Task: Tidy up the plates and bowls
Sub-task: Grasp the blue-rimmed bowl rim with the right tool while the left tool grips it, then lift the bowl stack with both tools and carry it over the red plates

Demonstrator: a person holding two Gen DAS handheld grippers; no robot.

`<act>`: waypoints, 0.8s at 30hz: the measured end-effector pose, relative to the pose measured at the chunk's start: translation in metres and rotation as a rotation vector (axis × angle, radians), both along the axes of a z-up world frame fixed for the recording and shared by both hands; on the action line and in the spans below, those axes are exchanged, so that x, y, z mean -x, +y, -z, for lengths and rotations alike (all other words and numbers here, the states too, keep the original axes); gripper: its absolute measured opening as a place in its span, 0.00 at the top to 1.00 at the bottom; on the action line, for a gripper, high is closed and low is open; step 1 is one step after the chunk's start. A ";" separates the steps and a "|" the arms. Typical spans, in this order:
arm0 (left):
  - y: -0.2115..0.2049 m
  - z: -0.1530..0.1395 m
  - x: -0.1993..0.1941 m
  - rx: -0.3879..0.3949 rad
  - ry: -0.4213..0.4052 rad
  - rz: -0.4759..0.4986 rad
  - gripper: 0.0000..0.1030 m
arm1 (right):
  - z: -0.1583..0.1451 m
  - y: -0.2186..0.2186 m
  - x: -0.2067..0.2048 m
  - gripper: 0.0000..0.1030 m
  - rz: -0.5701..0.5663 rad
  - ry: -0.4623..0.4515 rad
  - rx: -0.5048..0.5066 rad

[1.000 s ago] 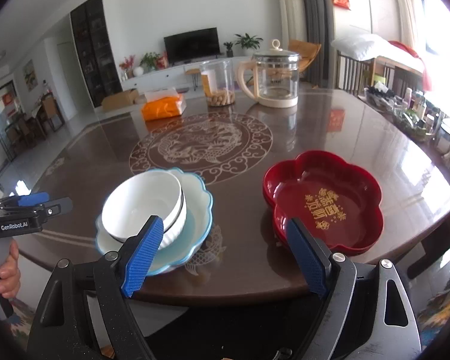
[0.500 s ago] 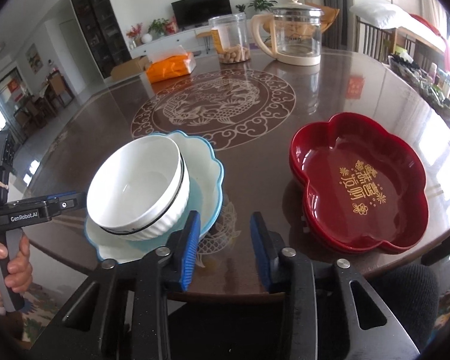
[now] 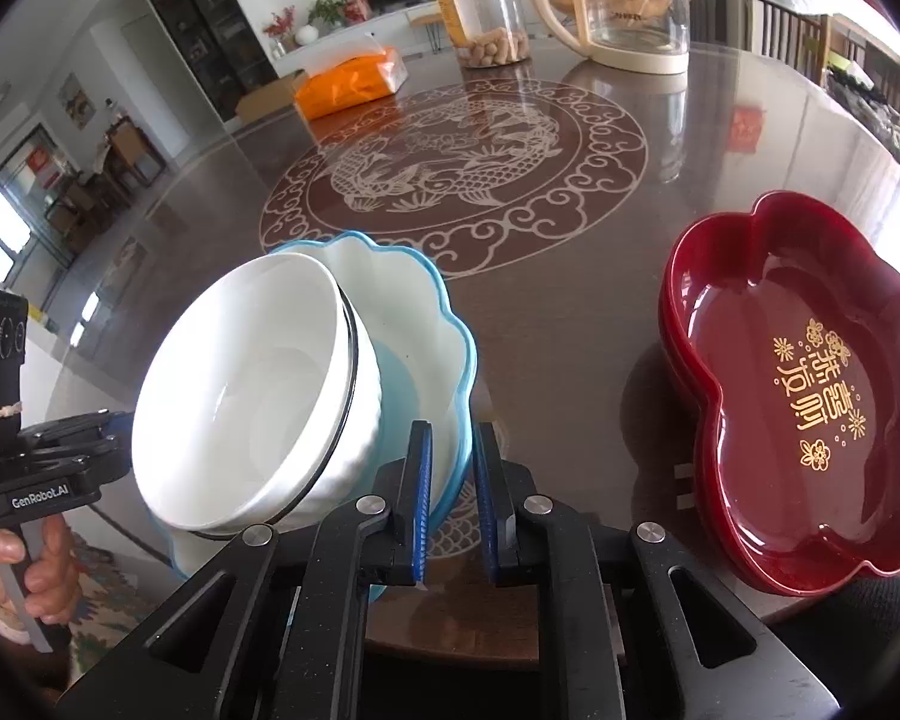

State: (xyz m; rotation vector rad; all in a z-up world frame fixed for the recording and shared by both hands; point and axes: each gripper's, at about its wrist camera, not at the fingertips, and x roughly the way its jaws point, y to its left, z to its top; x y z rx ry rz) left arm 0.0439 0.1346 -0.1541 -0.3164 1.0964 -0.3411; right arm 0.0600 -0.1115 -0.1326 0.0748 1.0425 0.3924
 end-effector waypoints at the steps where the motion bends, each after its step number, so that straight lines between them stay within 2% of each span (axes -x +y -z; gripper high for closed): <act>1: -0.001 0.000 -0.001 -0.003 -0.001 -0.004 0.77 | 0.001 0.000 0.000 0.87 0.000 0.001 -0.001; 5: 0.001 0.000 0.002 0.018 -0.004 -0.035 0.79 | 0.003 -0.002 -0.004 0.88 0.003 0.015 -0.027; 12: 0.000 -0.002 0.001 0.001 0.018 -0.088 0.82 | 0.003 -0.008 -0.006 0.88 0.024 0.045 -0.083; 24: -0.006 -0.010 -0.004 -0.017 0.016 -0.084 0.82 | 0.000 -0.012 -0.003 0.88 0.056 0.057 -0.108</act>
